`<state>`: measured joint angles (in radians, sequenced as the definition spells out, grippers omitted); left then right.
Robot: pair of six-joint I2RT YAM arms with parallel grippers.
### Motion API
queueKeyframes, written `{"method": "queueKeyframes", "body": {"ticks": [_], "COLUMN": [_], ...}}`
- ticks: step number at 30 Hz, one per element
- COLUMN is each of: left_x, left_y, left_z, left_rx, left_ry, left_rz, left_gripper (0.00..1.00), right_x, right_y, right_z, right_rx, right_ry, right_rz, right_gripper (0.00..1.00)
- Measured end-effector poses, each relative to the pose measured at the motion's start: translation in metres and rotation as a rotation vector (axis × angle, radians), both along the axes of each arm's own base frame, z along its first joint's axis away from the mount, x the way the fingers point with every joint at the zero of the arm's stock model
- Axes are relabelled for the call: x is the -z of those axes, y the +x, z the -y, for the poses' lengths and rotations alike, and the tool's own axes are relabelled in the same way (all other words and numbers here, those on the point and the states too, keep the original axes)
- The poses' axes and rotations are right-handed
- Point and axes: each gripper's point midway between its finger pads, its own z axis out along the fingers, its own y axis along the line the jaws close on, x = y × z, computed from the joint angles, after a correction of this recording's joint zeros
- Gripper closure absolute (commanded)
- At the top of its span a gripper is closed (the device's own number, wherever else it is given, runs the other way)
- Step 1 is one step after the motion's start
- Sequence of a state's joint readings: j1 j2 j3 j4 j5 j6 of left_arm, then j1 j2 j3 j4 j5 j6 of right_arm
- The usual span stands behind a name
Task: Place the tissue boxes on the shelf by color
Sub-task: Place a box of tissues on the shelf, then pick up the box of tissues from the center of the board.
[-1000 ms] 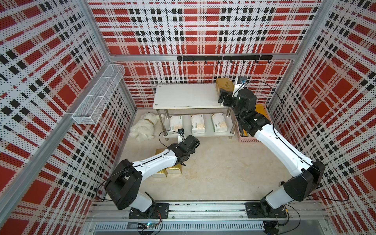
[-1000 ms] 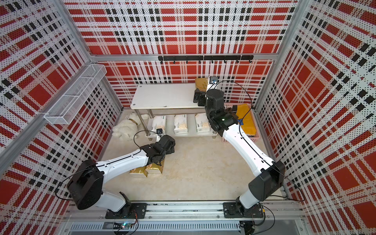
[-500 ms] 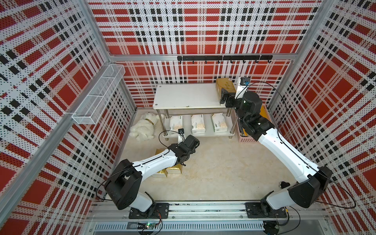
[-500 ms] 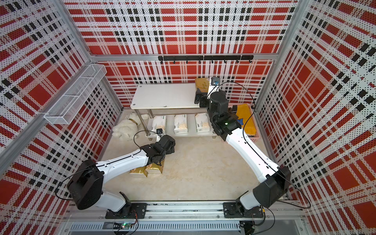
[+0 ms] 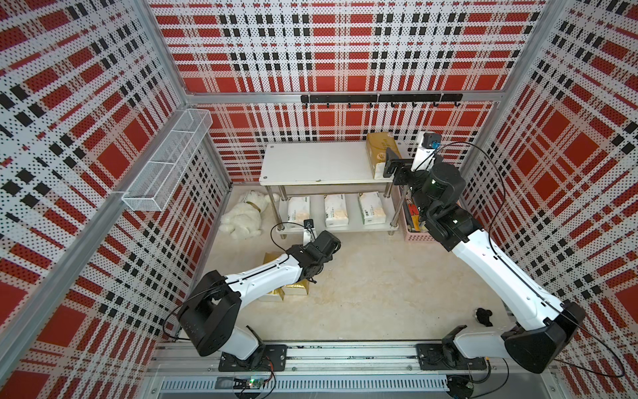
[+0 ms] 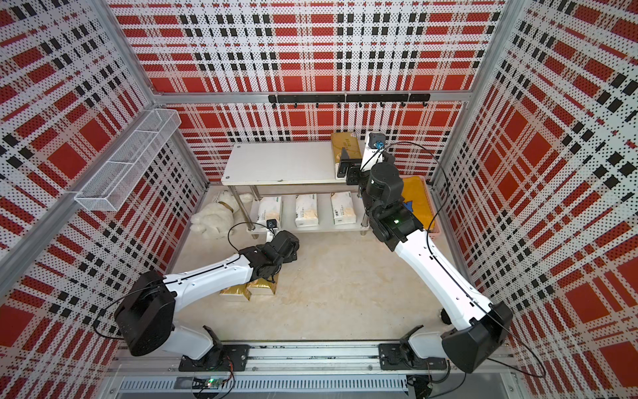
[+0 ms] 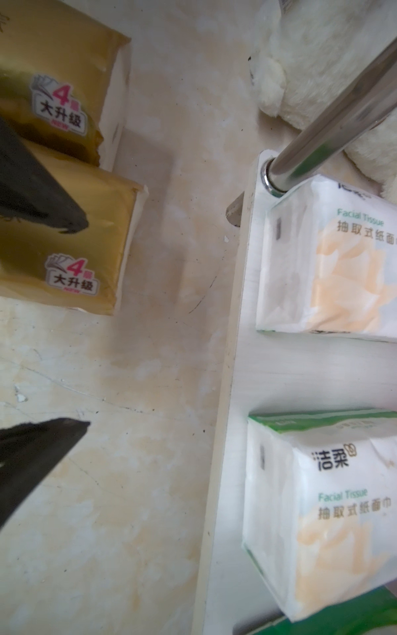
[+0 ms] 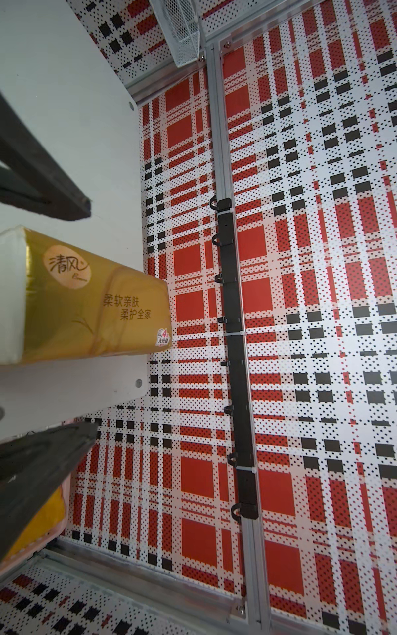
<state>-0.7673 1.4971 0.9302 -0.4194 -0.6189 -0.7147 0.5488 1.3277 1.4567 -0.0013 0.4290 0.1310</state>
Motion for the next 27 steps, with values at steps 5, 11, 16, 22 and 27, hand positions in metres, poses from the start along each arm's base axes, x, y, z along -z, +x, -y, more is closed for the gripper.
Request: {"method": "queueKeyframes", "body": {"ticks": [5, 11, 16, 22, 27], "left_x": [-0.006, -0.019, -0.019, -0.009, 0.0], "left_y": [-0.009, -0.012, -0.017, -0.03, -0.035], "left_z": [0.009, 0.007, -0.008, -0.036, -0.048], "left_rx": [0.018, 0.004, -0.023, -0.06, -0.077], "left_ry": [-0.005, -0.041, -0.057, -0.074, -0.081], "left_rz": [0.006, 0.028, 0.016, -0.023, -0.067], "left_gripper": [0.1, 0.1, 0.1, 0.1, 0.1], "right_x": [0.001, 0.024, 0.07, 0.129, 0.16], "right_y": [-0.021, -0.037, -0.044, -0.056, -0.069], "right_z": [0.021, 0.037, 0.042, 0.047, 0.047], "right_rx": [0.046, 0.079, 0.087, 0.083, 0.05], "right_ry": [-0.006, -0.04, -0.091, -0.141, -0.141], "right_rz": [-0.018, -0.112, -0.256, -0.418, -0.498], "right_gripper": [0.0, 0.0, 0.0, 0.0, 0.0]}}
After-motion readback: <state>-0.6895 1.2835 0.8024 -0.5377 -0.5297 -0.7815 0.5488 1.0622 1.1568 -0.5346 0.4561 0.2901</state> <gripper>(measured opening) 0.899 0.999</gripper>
